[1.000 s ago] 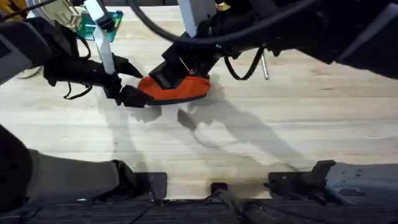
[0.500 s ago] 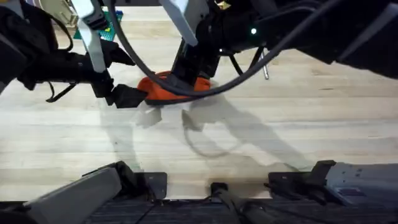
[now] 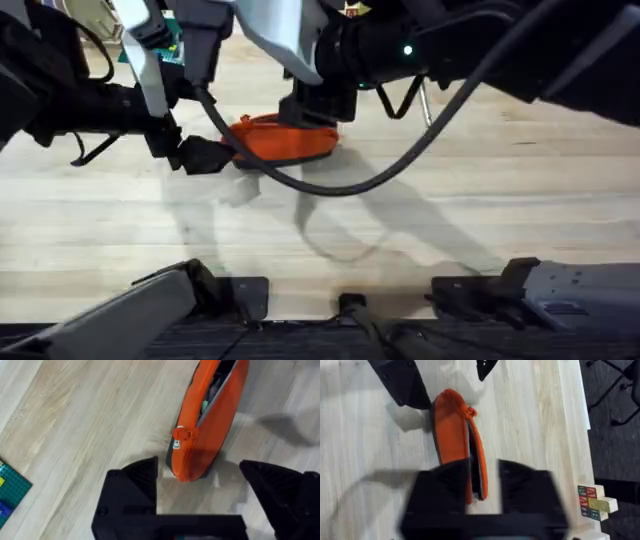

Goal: Unzip the bag, pick up the pens from the table one at a time and place them inside, then zip the bag closed.

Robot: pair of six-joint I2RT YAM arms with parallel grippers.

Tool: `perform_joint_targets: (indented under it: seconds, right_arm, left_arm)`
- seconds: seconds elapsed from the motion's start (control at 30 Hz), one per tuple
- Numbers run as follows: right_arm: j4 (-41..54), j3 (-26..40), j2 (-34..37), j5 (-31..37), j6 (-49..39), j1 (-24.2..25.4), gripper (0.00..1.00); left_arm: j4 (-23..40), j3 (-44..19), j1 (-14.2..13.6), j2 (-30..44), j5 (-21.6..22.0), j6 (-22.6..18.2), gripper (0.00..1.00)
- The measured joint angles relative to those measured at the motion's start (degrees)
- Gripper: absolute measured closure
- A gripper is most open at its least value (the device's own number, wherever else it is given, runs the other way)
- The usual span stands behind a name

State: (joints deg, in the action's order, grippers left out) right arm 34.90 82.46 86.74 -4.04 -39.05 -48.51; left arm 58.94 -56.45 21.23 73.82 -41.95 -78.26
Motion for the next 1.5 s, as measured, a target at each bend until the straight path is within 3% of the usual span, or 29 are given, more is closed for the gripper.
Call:
perform_joint_targets:
  seconds: [0.07, 0.1, 0.37, 0.47, 0.6, 0.87, 1.5]
  right_arm:
    - [0.3, 0.0, 0.0, 0.0, 0.0, 0.0, 0.935]
    - [0.3, 0.0, 0.0, 0.1, 0.0, 0.0, 0.961]
    - [-0.2, 0.2, 4.3, -1.6, 0.5, 2.3, 0.968]
    - [-1.5, 0.2, 6.6, -9.3, 1.1, 7.2, 0.968]
    - [-1.7, 0.2, 8.3, -13.2, 1.3, 10.0, 0.968]
    - [-1.8, 0.2, 15.8, -17.4, 1.2, 10.0, 0.968]
    - [-5.7, 0.2, 23.6, -18.7, 0.9, 9.9, 0.969]
  left_arm:
    - [0.0, 0.0, 0.0, 0.0, 0.0, 0.0, 0.007]
    - [0.0, 0.0, 0.0, 0.0, 0.0, 0.0, 0.007]
    - [-0.3, 0.0, 0.0, 0.0, 0.0, 0.0, 0.008]
    - [-0.5, 0.0, 0.0, 0.0, 0.0, 0.0, 0.008]
    - [-0.5, 0.0, 0.0, 0.0, 0.0, 0.0, 0.007]
    - [-0.5, 0.0, 0.0, 0.0, 0.0, 0.0, 0.008]
    - [-0.4, 0.0, 0.0, 0.0, 0.0, 0.0, 0.008]
